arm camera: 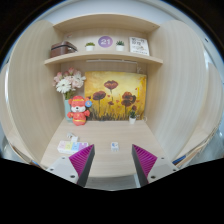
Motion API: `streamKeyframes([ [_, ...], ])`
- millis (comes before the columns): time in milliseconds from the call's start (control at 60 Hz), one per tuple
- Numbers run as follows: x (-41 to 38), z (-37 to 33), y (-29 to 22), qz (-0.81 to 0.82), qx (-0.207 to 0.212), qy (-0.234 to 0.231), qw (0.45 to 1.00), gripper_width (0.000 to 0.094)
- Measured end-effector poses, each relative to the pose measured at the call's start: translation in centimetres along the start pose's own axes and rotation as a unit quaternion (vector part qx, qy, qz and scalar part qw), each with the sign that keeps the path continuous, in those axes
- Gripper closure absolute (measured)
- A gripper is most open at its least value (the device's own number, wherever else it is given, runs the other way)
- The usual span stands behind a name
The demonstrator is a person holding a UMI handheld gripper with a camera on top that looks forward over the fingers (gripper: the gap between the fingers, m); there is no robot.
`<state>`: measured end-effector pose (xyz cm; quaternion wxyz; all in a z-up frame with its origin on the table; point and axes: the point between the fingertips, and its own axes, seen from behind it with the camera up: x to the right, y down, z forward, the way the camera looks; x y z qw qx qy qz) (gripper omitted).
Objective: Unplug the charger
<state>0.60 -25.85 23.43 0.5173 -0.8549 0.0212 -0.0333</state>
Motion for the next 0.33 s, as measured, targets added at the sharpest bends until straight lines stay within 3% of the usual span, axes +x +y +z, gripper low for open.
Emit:
streamKeyframes([
  [333,1.1,-2.0,0.5,0.004,-0.003,0.022,1.0,0.0199],
])
